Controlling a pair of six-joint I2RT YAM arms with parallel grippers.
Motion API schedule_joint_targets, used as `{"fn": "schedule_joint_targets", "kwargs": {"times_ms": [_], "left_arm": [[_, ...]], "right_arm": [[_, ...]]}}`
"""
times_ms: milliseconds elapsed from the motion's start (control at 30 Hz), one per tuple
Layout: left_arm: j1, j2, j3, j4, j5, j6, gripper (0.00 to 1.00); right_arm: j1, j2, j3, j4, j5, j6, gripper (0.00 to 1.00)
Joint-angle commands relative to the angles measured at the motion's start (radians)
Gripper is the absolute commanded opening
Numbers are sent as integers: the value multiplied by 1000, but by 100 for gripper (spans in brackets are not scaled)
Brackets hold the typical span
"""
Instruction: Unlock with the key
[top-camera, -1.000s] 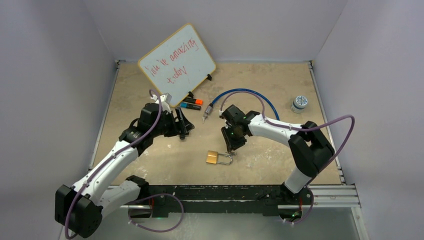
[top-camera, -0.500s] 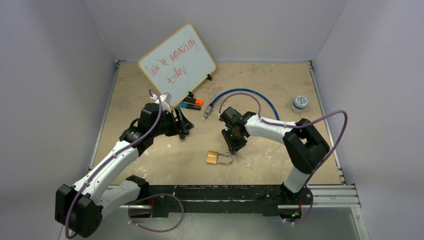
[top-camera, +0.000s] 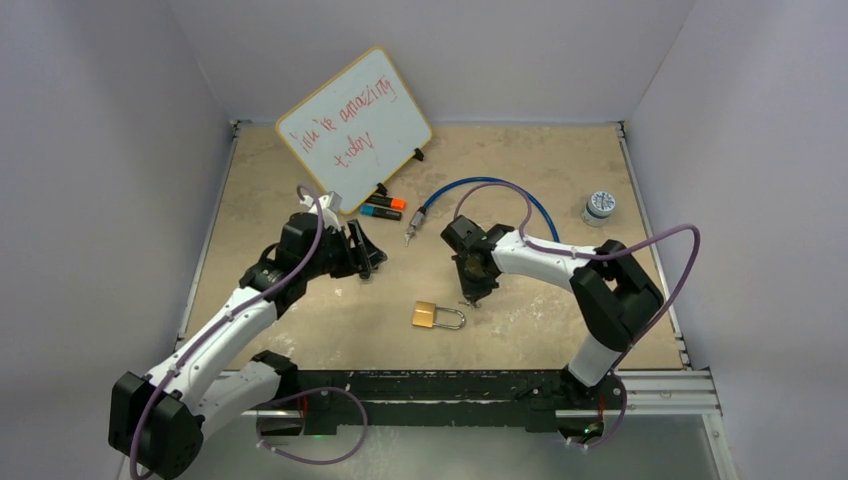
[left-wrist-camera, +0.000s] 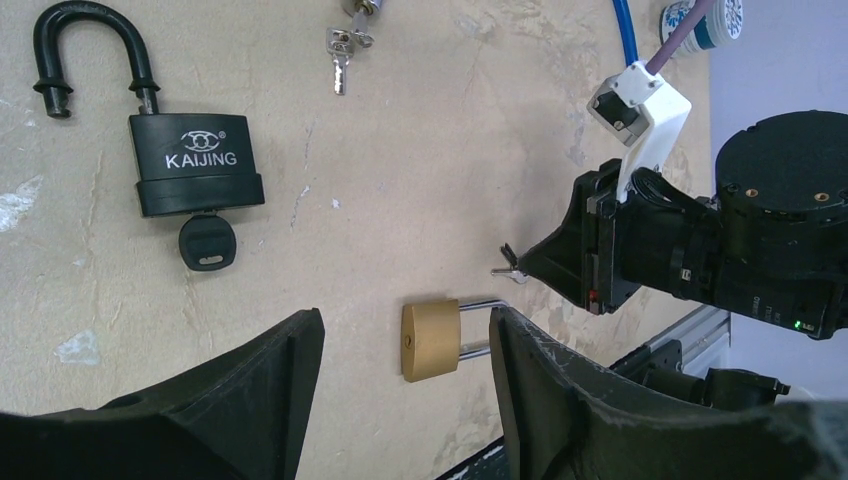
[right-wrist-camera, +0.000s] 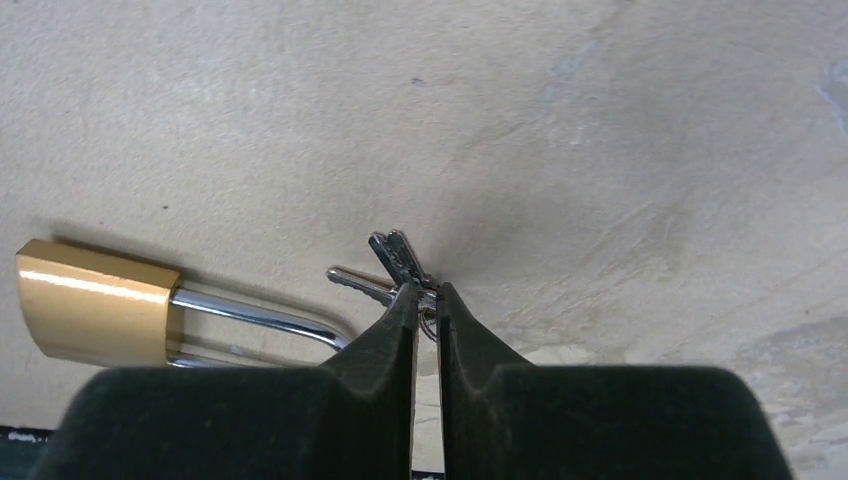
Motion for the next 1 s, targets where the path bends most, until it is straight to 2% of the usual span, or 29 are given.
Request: {"fn": "schedule_joint_targets", "kwargs": {"times_ms": [0, 133, 233, 433, 600, 967], "left_arm": [[0, -33, -3, 37, -11, -12, 63], [0, -46, -5, 27, -21, -16, 63], [0, -53, -4, 18, -28, -16, 63], [0, -71, -13, 4, -40, -19, 63], [0, -75, -19, -3, -43, -19, 63], [0, -74, -18, -3, -44, -14, 63]], "right_arm": [[-11, -23, -8, -57, 87, 68, 15], [-9, -69, -3, 8, 58, -13, 29], [-7, -105, 0, 31, -1, -77, 35], [14, -70, 23, 5, -63, -204, 29], [38, -20, 40, -6, -74, -261, 30], [70, 24, 60, -43, 77, -274, 38]]}}
